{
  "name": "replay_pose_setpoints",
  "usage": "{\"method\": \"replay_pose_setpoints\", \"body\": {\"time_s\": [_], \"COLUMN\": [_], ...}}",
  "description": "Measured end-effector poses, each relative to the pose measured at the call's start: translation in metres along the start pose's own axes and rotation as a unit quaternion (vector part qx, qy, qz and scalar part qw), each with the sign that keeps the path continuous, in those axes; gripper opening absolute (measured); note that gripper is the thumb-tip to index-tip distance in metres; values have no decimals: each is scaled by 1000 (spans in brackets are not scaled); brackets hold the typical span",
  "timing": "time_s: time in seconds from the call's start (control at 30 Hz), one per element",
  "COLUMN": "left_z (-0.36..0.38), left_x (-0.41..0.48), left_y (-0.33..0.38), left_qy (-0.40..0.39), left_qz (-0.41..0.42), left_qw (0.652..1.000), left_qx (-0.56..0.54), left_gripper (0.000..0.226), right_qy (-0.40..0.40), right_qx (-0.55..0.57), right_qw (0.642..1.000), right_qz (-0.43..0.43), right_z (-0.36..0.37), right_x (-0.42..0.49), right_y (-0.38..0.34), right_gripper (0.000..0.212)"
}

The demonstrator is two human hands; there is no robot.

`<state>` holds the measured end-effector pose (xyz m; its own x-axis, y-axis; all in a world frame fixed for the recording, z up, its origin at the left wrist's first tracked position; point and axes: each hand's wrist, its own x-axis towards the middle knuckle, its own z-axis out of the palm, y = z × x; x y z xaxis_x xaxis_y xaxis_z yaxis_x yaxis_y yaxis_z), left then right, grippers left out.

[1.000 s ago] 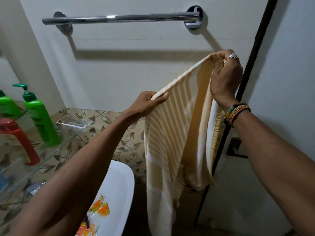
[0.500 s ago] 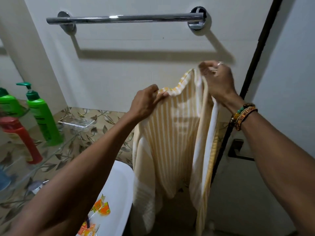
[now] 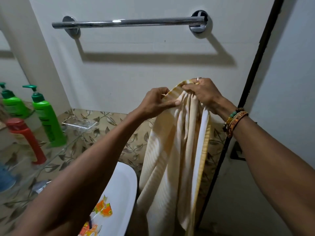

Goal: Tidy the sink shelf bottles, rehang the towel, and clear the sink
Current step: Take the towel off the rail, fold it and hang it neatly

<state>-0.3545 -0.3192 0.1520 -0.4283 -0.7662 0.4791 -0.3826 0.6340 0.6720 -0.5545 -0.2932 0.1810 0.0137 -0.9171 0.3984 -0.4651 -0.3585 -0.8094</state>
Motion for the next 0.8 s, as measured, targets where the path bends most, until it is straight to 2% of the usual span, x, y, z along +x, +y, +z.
{"method": "replay_pose_setpoints", "body": {"time_s": [0.1, 0.23, 0.4, 0.47, 0.57, 0.63, 0.67, 0.7, 0.73, 0.8], "left_z": [-1, -9, -18, -21, -24, -21, -18, -14, -10, -3], "left_x": [-7, -15, -28, -31, -30, -26, -23, -20, -15, -4], "left_y": [-13, -34, -62, -71, -73, -63, -55, -45, -33, -9], "left_qy": [-57, -99, -128, -127, -74, -27, -3, 18, 32, 37], "left_qz": [-34, -56, -68, -76, -88, -85, -79, -70, -56, -21], "left_qw": [997, 988, 972, 968, 982, 993, 996, 997, 998, 999], "left_qx": [40, 103, 185, 204, 152, 82, 36, 3, -12, 10], "left_gripper": [37, 50, 32, 27, 27, 25, 24, 23, 23, 23], "right_qy": [96, 206, 311, 348, 383, 352, 298, 226, 140, -20], "right_qx": [30, 45, 26, 24, 9, -20, -31, -48, -60, -82], "right_qw": [995, 978, 950, 937, 923, 936, 954, 973, 988, 996], "right_qz": [-8, -4, 8, 23, 38, 22, 10, -5, -20, -21], "right_z": [-4, -16, -27, -30, -34, -34, -34, -32, -31, -22], "right_x": [2, 1, -3, -5, -7, -7, -8, -9, -9, -12], "right_y": [2, 10, 21, 22, 24, 25, 24, 22, 19, 13], "right_gripper": [25, 31, 35, 34, 32, 21, 8, 13, 30, 47]}}
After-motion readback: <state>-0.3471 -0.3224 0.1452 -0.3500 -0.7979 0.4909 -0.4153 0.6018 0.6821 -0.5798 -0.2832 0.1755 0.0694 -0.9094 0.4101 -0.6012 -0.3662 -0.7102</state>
